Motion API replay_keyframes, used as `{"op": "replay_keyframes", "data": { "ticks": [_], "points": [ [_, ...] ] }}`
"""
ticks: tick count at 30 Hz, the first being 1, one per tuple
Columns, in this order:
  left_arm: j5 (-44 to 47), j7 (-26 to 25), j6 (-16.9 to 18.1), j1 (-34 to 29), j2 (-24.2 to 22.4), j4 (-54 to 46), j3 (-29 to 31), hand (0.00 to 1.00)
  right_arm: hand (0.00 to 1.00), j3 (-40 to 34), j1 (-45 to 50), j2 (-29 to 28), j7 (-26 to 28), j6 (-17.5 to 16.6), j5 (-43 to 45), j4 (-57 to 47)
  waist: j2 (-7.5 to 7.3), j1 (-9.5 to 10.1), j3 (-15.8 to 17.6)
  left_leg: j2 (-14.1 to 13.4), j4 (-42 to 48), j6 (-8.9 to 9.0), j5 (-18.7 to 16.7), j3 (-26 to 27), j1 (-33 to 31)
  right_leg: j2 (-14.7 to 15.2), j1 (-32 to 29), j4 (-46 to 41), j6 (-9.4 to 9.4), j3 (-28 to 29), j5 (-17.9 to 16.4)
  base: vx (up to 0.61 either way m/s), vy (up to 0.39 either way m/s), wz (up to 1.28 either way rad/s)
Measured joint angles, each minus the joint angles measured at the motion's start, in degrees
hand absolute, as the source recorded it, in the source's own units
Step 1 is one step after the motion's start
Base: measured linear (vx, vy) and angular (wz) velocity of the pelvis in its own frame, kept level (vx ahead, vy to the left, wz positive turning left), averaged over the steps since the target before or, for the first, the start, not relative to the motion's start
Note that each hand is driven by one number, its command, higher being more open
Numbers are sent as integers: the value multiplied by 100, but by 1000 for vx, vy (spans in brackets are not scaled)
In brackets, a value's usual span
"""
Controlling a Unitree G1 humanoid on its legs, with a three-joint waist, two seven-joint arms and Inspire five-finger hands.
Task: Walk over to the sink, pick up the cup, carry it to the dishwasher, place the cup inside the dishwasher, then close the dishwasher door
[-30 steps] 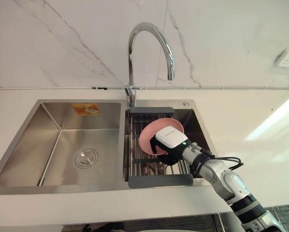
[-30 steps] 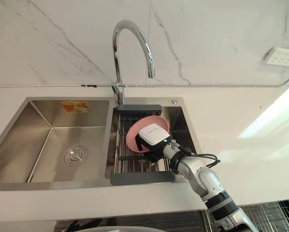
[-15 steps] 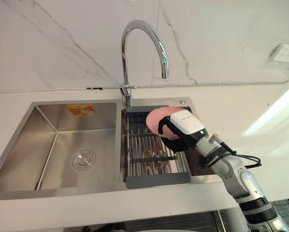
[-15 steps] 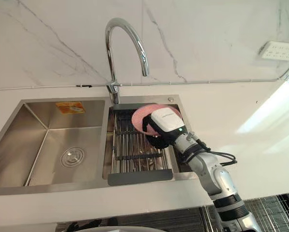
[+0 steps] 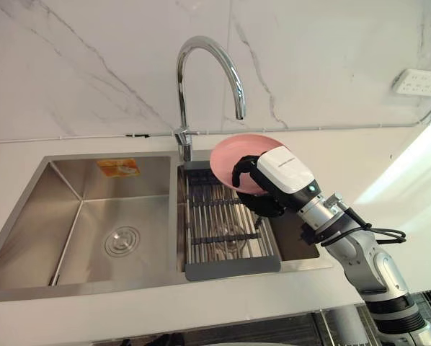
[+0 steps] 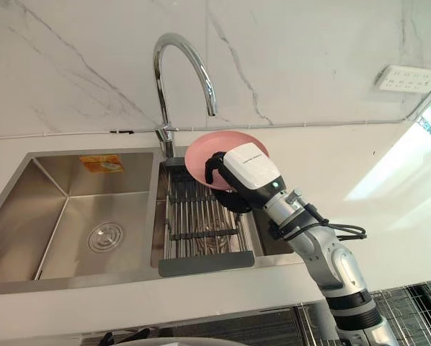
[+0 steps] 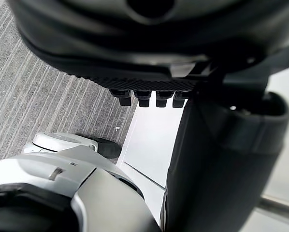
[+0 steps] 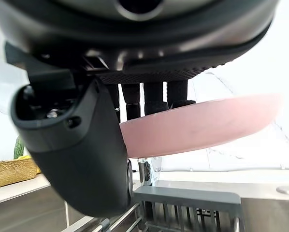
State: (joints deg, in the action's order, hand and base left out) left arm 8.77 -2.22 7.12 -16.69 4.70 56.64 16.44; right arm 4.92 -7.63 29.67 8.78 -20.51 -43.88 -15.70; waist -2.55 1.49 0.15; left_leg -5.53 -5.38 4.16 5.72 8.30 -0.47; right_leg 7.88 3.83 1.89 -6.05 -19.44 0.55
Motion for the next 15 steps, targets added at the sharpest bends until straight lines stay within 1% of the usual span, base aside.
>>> {"op": "replay_keyframes", "data": {
  "ticks": [2,4,5,6,7,8,9,10,11,12,13,14,15],
  "points": [
    [-104,1,10,-15,-6,-24,1,100,0,-162,13,2,0,-7,0,-30,1,3,0,8,33,5,-10,10,50,-2,-2,-19,13,37,-9,7,0,-7],
    [-117,1,13,-48,-13,-53,1,100,0,-235,49,-3,-6,10,1,-20,-11,11,19,-30,371,5,-231,98,67,19,-68,-302,42,250,-106,2,15,-40],
    [-68,0,4,-55,-35,-117,14,100,0,-236,46,2,-23,-11,40,-28,-3,55,48,-110,1110,-29,-634,-30,-142,8,-176,-552,72,513,-180,-38,10,-76],
    [193,46,-20,-98,-117,-138,138,100,0,-287,42,2,-183,-44,124,-65,32,59,146,-194,1645,-10,-944,-283,-366,-64,-308,-708,93,704,-227,-58,-1,-84],
    [260,12,29,-88,-181,-213,192,100,0,-312,42,3,-260,-52,130,-59,51,85,222,-235,1770,10,-1029,-315,-370,-104,-331,-752,97,815,-229,-128,-6,-80],
    [248,-1,32,-86,-178,-264,198,100,0,-313,65,-1,-350,-46,119,-31,65,59,261,-260,1791,65,-1082,-254,-305,-123,-424,-864,103,996,-228,-181,31,-69],
    [249,13,-14,-113,-144,-243,164,100,0,-332,108,2,-452,-46,118,-33,52,11,272,-220,1757,86,-1094,-201,-255,-93,-513,-929,105,1124,-232,-229,89,-87],
    [259,12,-59,-113,-159,-234,163,100,0,-416,152,-3,-628,-53,123,-41,-1,-4,309,-134,1799,66,-1124,-158,-260,-31,-687,-979,126,1366,-210,-179,114,-93],
    [288,20,-90,-93,-181,-233,168,100,0,-515,155,-9,-737,-44,125,-42,22,-1,338,-31,2001,-63,-1241,-298,-355,-42,-851,-977,110,1578,-102,-157,145,-113],
    [337,33,-113,-91,-200,-229,164,100,0,-647,163,-17,-852,-23,127,-40,59,-1,363,67,2250,-107,-1484,-482,-437,-78,-1026,-955,73,1770,28,-163,162,-117],
    [357,32,-124,-84,-180,-225,192,100,0,-869,230,-112,-1035,34,130,-36,54,-16,464,116,2370,-126,-1581,-375,-514,-86,-1144,-872,87,1971,194,-229,210,-107],
    [334,33,-127,-98,-107,-202,207,100,0,-990,301,-194,-1123,76,123,-31,-67,-53,547,194,2398,-157,-1592,-232,-513,-2,-1214,-825,176,2008,233,-210,201,-99],
    [307,47,-143,-127,-73,-189,221,100,0,-1052,327,-227,-1163,96,107,-31,-64,-90,584,261,2352,-221,-1587,-238,-491,29,-1197,-633,352,1950,146,-206,187,-117]
  ]
}}
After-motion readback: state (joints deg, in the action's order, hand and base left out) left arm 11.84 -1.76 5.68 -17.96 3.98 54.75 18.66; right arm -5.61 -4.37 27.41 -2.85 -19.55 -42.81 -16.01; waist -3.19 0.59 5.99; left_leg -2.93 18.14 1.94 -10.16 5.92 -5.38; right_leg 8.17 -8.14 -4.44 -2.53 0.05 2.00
